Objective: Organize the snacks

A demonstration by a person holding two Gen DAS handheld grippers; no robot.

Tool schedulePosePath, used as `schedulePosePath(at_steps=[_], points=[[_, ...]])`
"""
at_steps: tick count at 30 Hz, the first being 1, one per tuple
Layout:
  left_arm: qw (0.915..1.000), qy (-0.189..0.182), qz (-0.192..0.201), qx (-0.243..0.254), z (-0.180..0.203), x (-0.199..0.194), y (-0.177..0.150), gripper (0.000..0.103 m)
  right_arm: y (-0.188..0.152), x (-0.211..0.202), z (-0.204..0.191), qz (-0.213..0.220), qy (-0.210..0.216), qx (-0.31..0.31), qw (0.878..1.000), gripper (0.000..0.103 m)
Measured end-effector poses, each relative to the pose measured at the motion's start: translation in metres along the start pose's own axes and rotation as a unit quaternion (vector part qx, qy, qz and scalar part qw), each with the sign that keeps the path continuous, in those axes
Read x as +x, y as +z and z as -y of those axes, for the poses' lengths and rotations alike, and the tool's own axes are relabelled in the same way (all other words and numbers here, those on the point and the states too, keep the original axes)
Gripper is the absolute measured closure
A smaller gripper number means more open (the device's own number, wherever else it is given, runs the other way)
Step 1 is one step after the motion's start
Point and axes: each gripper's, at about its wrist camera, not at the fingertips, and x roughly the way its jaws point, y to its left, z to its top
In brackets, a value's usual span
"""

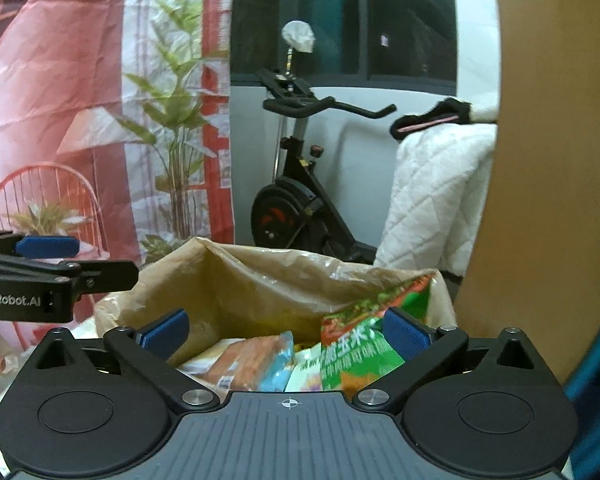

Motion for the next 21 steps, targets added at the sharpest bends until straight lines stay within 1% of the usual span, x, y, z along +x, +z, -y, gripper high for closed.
schedulePosePath(at_steps=[3, 10, 15, 21], points=[[1.0000, -0.001, 0.003, 0.008, 0.008, -0.017, 0.001, 0.010, -0.005, -0.019, 0.003, 0.006, -0.004, 0.013, 1.000, 0.001], [0.9994, 0.014, 0.016, 0.026, 0.029, -0.052, 0.000, 0.008, -0.018, -0.061, 0.009, 0.020, -0.009, 0.042, 0.999, 0.001], [0.9994, 0.016, 0.024, 0.017, 0.036, -0.072, -0.001, 0.007, -0.024, -0.082, 0.013, 0.024, -0.010, 0.057, 0.998, 0.001], [0.9996, 0.018, 0.024, 0.001, 0.038, -0.081, -0.006, 0.006, -0.030, -0.095, 0.016, 0.024, -0.010, 0.065, 0.998, 0.001]])
